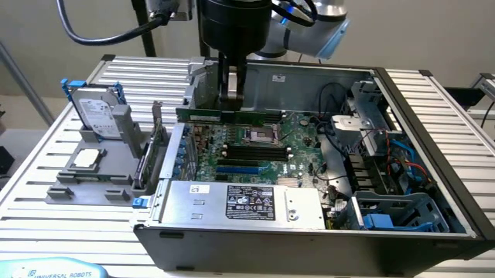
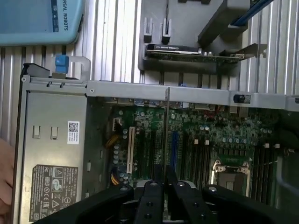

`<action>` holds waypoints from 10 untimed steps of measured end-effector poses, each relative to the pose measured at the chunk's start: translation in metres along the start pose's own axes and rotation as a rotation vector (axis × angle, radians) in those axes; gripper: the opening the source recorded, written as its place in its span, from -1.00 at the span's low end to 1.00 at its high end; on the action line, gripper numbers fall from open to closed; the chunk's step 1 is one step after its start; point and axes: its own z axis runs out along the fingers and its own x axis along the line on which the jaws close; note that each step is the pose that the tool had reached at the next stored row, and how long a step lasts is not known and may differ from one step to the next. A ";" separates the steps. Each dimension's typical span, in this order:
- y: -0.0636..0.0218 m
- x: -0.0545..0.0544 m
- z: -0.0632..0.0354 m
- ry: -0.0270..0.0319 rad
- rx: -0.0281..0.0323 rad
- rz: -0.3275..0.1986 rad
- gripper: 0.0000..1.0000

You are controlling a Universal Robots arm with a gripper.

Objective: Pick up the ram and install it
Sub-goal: 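Pick up the ram and move it above insertion slot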

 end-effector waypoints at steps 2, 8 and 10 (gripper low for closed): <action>-0.0081 -0.001 -0.0005 0.0001 -0.0002 0.000 -0.73; -0.0245 -0.013 -0.0010 0.0000 -0.0003 0.000 -0.73; -0.0282 -0.018 -0.0010 0.0000 -0.0002 0.000 -0.73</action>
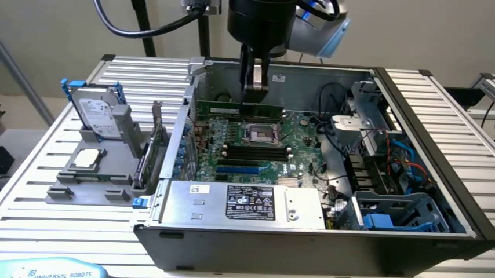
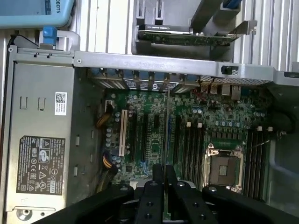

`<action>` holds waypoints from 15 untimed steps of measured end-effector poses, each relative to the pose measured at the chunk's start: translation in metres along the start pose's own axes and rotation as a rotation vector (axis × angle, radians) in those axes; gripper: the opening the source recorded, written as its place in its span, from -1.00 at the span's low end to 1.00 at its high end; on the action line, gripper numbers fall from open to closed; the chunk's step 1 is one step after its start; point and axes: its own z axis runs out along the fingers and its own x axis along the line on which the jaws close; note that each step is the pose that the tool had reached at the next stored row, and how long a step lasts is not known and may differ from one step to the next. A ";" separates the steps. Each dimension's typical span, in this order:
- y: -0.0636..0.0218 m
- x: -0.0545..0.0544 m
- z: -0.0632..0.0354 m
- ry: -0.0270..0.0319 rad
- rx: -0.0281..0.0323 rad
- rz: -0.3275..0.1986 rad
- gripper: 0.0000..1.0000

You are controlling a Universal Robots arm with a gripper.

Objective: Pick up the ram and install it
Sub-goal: 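Pick up the ram and move it above insertion slot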

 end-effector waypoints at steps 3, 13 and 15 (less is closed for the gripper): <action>-0.0044 -0.010 0.0002 0.0000 0.0000 0.000 -0.73; -0.0218 -0.047 0.0045 0.0004 0.0000 0.000 -0.73; -0.0276 -0.053 0.0062 0.0006 0.0000 0.000 -0.73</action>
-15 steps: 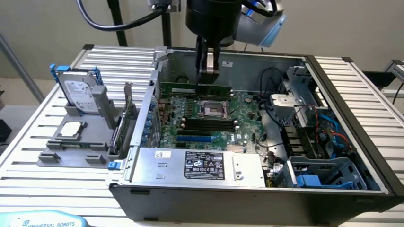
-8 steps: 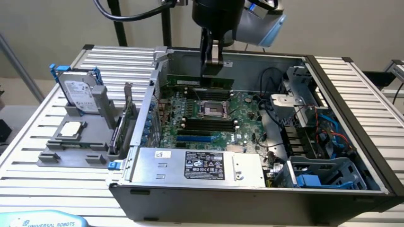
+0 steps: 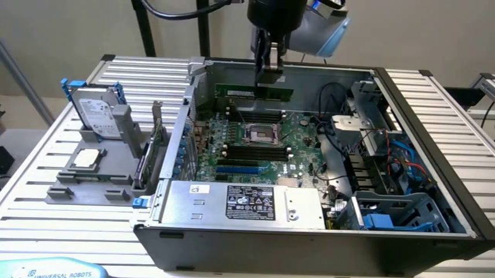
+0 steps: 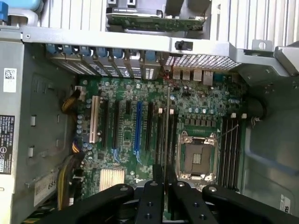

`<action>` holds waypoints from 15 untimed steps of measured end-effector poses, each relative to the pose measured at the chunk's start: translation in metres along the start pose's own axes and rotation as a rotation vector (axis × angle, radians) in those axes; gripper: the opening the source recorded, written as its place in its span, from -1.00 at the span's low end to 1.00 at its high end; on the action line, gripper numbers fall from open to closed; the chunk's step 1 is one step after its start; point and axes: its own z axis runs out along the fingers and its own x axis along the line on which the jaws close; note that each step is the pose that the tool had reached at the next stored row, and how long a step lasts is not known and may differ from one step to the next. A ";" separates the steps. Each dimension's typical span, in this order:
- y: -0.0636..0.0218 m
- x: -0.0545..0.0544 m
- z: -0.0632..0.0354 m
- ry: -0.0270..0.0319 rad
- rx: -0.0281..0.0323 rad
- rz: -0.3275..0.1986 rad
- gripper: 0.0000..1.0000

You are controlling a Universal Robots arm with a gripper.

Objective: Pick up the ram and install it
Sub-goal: 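Pick up the ram and move it above insertion slot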

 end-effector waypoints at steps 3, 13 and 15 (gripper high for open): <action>-0.0108 -0.007 0.0029 0.0000 0.0000 0.000 -0.73; -0.0276 -0.009 0.0090 0.0006 0.0092 0.000 -0.73; -0.0276 -0.009 0.0091 0.0004 0.0095 0.000 -0.73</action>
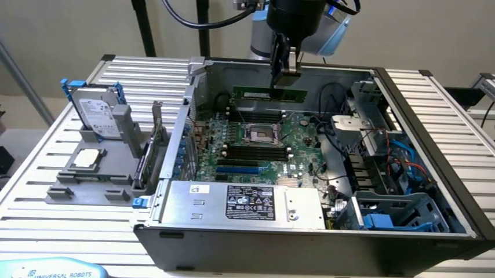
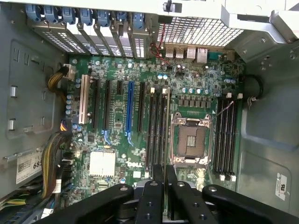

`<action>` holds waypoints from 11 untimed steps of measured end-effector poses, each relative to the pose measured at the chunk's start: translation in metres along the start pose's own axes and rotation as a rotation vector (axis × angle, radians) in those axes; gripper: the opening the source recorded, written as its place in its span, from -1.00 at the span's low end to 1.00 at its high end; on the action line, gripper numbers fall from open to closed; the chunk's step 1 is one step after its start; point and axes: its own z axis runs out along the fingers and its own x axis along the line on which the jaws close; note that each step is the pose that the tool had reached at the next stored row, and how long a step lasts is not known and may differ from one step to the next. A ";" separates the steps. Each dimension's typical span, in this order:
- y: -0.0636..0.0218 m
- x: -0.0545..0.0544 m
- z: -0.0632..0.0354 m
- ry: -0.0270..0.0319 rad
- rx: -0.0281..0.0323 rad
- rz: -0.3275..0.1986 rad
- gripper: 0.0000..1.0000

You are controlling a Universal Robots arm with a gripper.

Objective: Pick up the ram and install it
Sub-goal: 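Pick up the ram and move it above insertion slot, then insert the ram into the slot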

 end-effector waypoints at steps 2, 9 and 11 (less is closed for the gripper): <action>0.0000 0.000 0.0000 0.0000 0.0000 0.000 -0.73; 0.0000 0.000 0.0000 0.0001 0.0000 0.000 -0.73; 0.0000 0.000 0.0000 0.0001 0.0000 0.000 -0.73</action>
